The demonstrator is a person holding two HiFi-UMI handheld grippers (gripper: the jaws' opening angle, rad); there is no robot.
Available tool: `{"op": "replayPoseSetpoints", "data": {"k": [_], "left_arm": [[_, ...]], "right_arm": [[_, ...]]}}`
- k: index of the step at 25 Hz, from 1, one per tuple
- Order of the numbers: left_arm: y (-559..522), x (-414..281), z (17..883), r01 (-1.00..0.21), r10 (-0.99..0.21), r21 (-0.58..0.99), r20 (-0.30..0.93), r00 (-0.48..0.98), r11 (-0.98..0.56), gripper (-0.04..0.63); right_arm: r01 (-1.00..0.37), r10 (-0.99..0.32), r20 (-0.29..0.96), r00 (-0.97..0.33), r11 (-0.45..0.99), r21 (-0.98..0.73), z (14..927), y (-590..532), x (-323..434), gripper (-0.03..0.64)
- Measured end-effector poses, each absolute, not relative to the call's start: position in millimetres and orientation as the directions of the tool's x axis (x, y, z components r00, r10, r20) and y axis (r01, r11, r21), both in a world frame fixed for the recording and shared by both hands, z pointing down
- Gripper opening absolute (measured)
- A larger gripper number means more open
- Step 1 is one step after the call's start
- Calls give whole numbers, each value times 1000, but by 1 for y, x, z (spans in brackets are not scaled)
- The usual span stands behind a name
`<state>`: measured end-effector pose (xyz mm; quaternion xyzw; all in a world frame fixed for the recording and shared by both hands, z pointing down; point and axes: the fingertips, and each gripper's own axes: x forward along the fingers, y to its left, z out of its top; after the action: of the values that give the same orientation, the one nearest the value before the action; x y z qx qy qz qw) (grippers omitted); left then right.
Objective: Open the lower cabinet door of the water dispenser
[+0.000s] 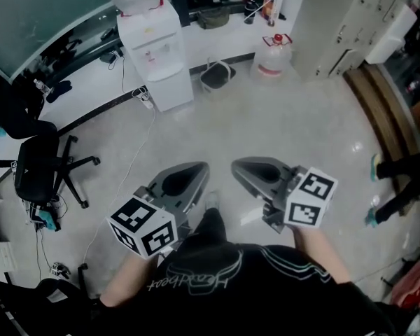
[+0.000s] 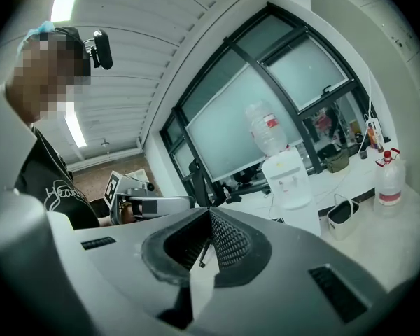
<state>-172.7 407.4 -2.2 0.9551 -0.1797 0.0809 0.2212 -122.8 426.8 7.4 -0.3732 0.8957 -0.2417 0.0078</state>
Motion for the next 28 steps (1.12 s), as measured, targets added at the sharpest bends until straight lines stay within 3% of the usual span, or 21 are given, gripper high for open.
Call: {"op": "replayPoseSetpoints", "data": {"k": [13, 19, 28], "left_arm": [[199, -137, 68, -415, -289, 467, 320, 902, -781, 0], [161, -91, 88, -423, -278, 467, 348, 895, -777, 0], [75, -2, 123, -535, -373, 492, 393, 840, -687, 0]], "right_arm": [[-703, -651, 292, -700, 557, -443, 57, 228, -85, 14], [-695, -651, 285, -704, 547, -467, 72, 183, -48, 14], [-628, -563, 296, -772, 600, -495, 108, 89, 43, 14]]}}
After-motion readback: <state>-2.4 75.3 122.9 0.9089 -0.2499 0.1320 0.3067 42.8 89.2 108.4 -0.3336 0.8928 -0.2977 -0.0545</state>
